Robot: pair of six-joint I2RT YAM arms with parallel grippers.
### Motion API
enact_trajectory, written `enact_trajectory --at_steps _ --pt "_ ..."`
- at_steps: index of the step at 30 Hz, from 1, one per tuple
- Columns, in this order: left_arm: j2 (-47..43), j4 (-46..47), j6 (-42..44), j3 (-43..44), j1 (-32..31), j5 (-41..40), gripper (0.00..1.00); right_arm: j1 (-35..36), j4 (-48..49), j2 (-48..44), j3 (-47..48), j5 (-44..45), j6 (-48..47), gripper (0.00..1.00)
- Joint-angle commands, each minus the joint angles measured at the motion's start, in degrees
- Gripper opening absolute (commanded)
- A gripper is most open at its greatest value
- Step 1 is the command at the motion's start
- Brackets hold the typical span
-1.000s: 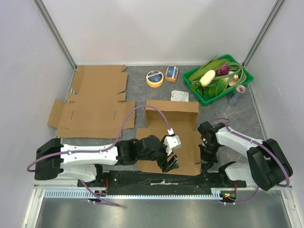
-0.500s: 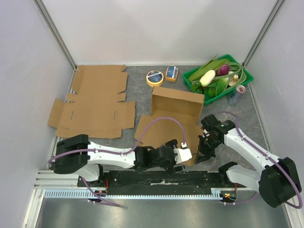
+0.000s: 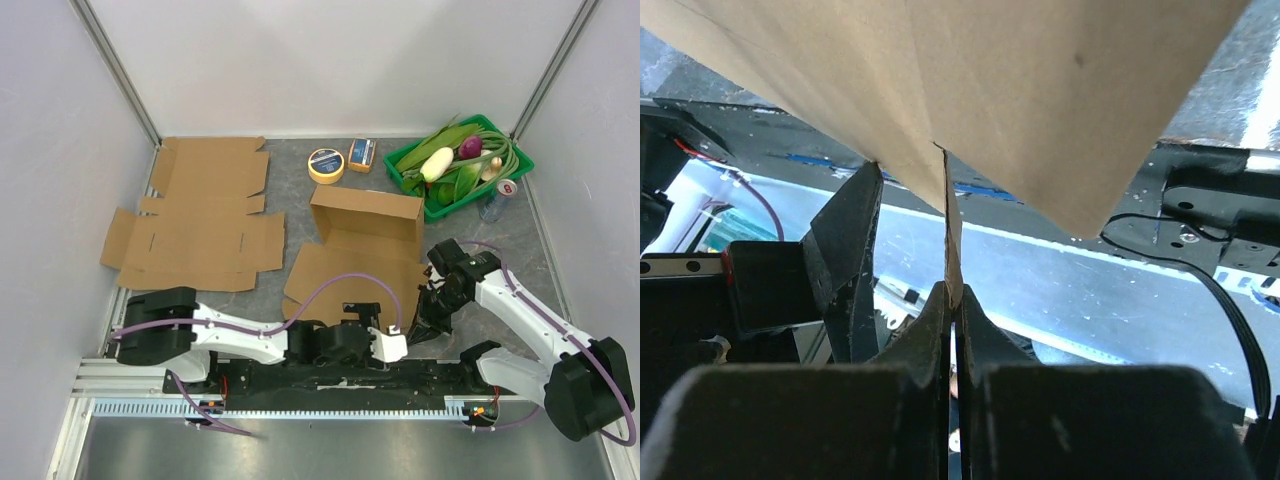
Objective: Fold the paper box
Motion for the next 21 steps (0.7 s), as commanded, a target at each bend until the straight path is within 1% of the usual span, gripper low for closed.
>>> enact_trajectory --at_steps 1,2,4,8,11,13,14,15,17,18,19,20,21 --pt "-8.24 0.94 1.82 -3.27 -1.17 5.04 0.99 -0.55 -1.29 -0.47 2.74 -4.88 1.68 0.00" --pt "-10.70 1.11 1.37 -4.67 -1.34 5.58 0.99 -0.55 -1.38 -0.04 2.92 -5.05 1.68 0.00" --pt "-11.60 1.46 1.89 -5.73 -1.43 6.20 0.99 -0.55 -1.29 0.40 3.62 -5.41 1.85 0.00" --pt "-8.98 0.15 3.04 -4.86 -1.43 6.64 0.99 -0.63 -0.77 1.02 3.62 -6.72 2.90 0.00" --pt "-6.69 0.06 4.53 -4.07 -1.35 7.25 0.97 -0.55 -0.50 0.93 3.36 -7.78 3.61 0.00" --pt "-5.72 0.93 5.75 -4.33 -1.43 5.77 0.96 -0.64 -0.50 0.85 3.10 -8.13 3.96 0.00" --pt "-4.93 2.85 6.55 -4.33 -1.43 3.76 0.95 -0.55 -0.50 0.67 3.09 -8.31 4.14 0.00" --pt "-3.44 2.96 7.34 -3.81 -1.43 -0.35 0.90 -0.63 -0.50 0.49 2.92 -8.48 4.31 0.00" --pt "-1.94 5.40 9.97 -3.54 -1.26 -4.06 0.82 -0.63 -0.33 0.32 2.74 -9.10 4.66 0.00" --pt "-1.32 8.20 11.03 -3.37 -1.34 -7.13 0.74 -0.55 -0.33 0.23 2.92 -9.19 4.93 0.00" --pt "-0.10 8.84 11.99 -2.67 -1.26 -9.07 0.65 -0.55 -0.15 0.23 3.18 -9.10 4.76 0.00" --pt "0.09 9.72 12.26 -2.31 -1.34 -11.09 0.45 -0.63 -0.07 -0.21 4.31 -9.01 4.32 0.01" --pt "0.18 9.99 12.27 -2.14 -1.43 -13.46 0.38 -1.24 0.11 -0.47 5.19 -8.40 2.83 0.03"
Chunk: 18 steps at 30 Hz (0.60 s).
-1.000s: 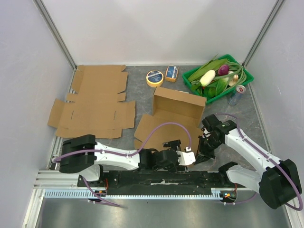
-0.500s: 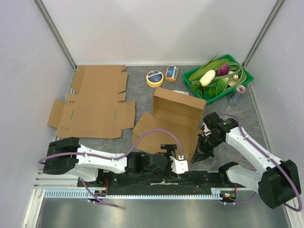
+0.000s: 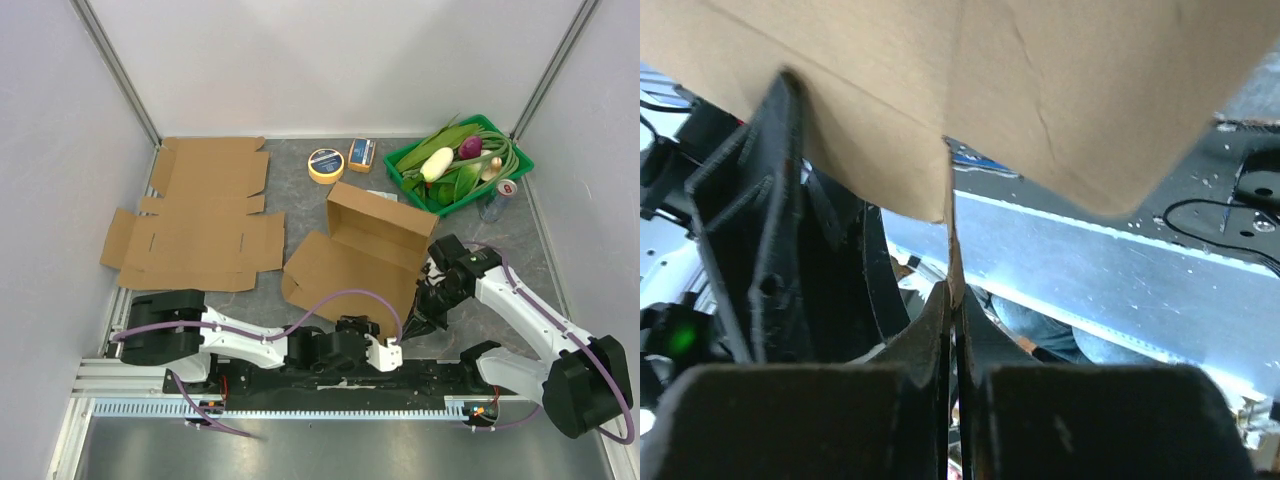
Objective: Fold the paper box
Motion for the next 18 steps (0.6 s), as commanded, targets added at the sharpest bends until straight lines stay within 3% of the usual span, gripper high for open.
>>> enact_trajectory --at_steps 1,2,3,4,5,11,14,15,18 --pt "0.29 7.80 5.32 2.26 -0.27 -12.08 0.31 -1.20 0.20 -2.11 4.56 -1.43 -1.37 0.08" --pt "-0.76 8.42 5.05 1.73 -0.27 -12.70 0.19 -1.99 0.37 -2.29 7.97 -0.81 -2.51 0.21" --pt "-1.91 8.77 4.62 1.21 -0.36 -12.88 0.13 -2.96 1.25 -2.64 10.27 2.15 -4.70 0.25" --pt "-4.44 8.69 4.18 0.77 -0.45 -13.49 0.08 -3.40 1.52 -2.99 12.72 4.45 -6.72 0.44" --pt "-5.86 8.08 3.65 0.76 -0.62 -13.76 0.03 -3.75 1.69 -2.91 18.75 7.08 -9.53 0.55" --pt "-21.30 -12.02 -8.99 6.20 -1.33 -12.71 0.02 -4.37 2.83 -7.55 37.32 26.67 -23.25 0.94" --pt "-25.28 -26.18 -21.37 14.89 -1.33 -8.06 0.02 -4.37 4.68 -11.95 41.30 40.99 -27.11 0.98" --pt "-25.99 -30.21 -30.28 17.87 -1.07 -6.66 0.02 -4.46 6.16 -12.48 41.14 43.99 -28.09 0.98" --pt "-21.02 -45.76 -42.17 33.94 -0.71 -2.43 0.02 -4.37 8.79 -10.91 39.56 52.10 -30.29 0.98"
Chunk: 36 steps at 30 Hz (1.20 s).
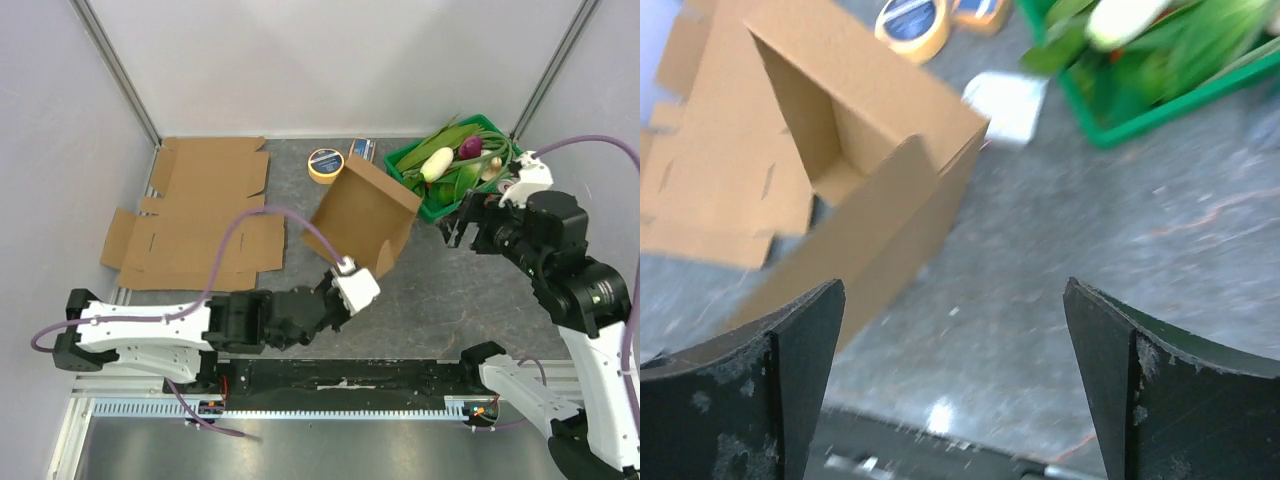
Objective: Fold the paper box
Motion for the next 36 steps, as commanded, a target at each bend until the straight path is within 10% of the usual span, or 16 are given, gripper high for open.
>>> enact_trajectory --at_steps 1,4,11,24,30,32,36 --pt "4.86 -22.81 -25.06 25.02 0.09 5.47 0.02 -0.11 4.33 3.73 -1.60 17.41 -6.89 0.98" --pt "11.98 -41.69 -35.26 44.06 0.53 0.56 0.02 -0.11 8.20 7.08 -4.67 19.79 -7.94 0.98" --pt "10.33 -43.07 -50.89 56.14 13.70 8.88 0.02 -2.83 15.76 11.13 -7.49 20.86 -5.32 0.98" --pt "20.08 -60.47 -77.19 74.17 32.33 14.25 0.02 -9.17 26.82 8.60 -6.43 -23.52 -8.02 0.98" --pt "27.10 -63.63 -86.33 72.67 42.01 13.65 0.02 5.51 28.93 4.11 -15.89 -10.99 -12.09 0.98" --pt "27.64 -64.94 -89.67 71.71 42.54 9.61 0.02 5.43 32.80 3.48 -20.30 1.42 -3.26 0.98" --pt "26.85 -66.01 -95.47 69.07 45.87 5.38 0.02 4.81 40.62 9.97 -30.66 -1.02 14.74 0.98"
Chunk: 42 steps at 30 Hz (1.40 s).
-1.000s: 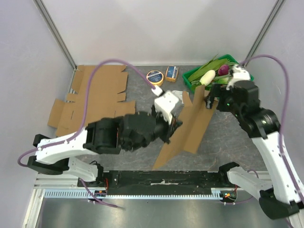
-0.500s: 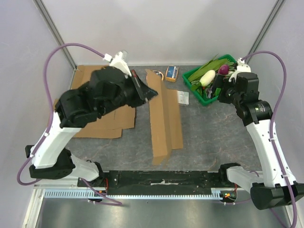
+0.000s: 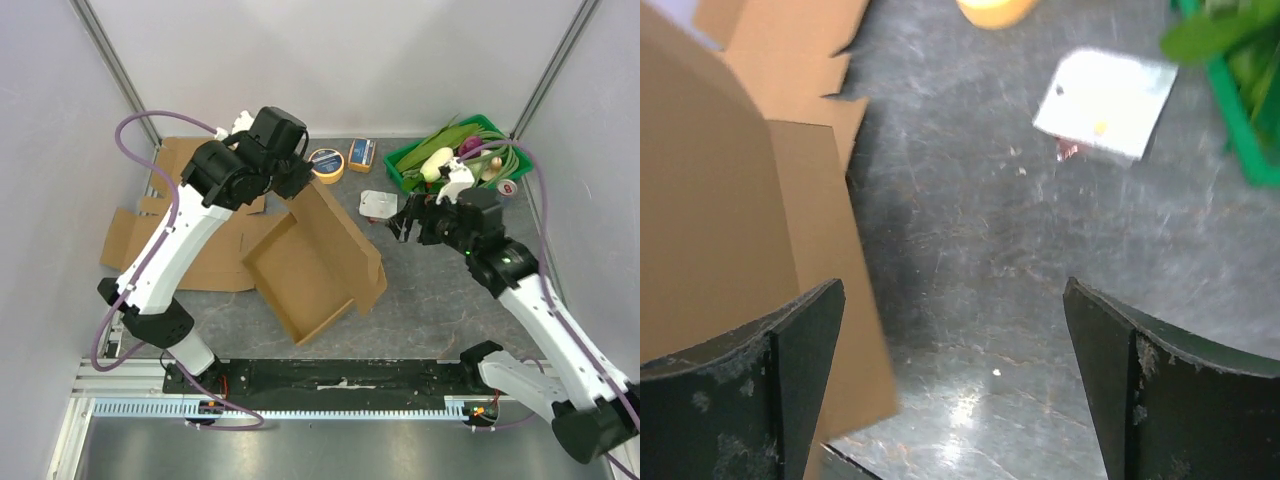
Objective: Fold the paper box
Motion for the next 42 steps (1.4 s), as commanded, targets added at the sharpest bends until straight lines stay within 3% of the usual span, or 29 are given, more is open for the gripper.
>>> enact_trajectory --at_steps 1,3,4,9,16,27,32,39,42 --pt "-3.07 -2.12 -13.08 -1.86 3.65 -6.03 0.02 -1.20 18.65 7.23 -10.16 1.97 20.51 0.98" --pt "-4.13 0.25 -14.24 -5.98 6.11 -5.77 0.02 -2.95 27.84 9.08 -17.70 -0.16 29.71 0.94" --pt "-5.09 0.86 -15.63 -9.04 6.82 -4.55 0.02 -5.57 36.15 9.87 -19.83 -0.51 31.86 0.93" --pt "-8.26 9.63 -21.18 -19.61 9.29 -1.64 0.02 -12.79 56.74 20.31 -28.37 -0.16 38.89 0.83" --pt "-5.80 10.01 -20.83 -18.65 10.43 -6.03 0.02 -13.51 79.63 40.34 -29.70 -0.51 42.95 0.72" --pt "-5.89 14.58 -22.85 -21.20 10.43 -6.65 0.02 -8.86 96.77 56.63 -28.03 11.43 49.62 0.59" --pt "-6.24 15.11 -22.50 -21.03 10.43 -7.09 0.02 -8.23 97.67 59.53 -28.20 16.09 53.49 0.50" --pt "-6.59 15.20 -22.41 -21.38 10.43 -9.02 0.02 -8.15 97.30 61.72 -26.01 19.26 55.26 0.45" --pt "-6.24 15.72 -22.68 -21.73 10.43 -8.85 0.02 -8.15 98.44 63.83 -24.34 19.09 55.61 0.37"
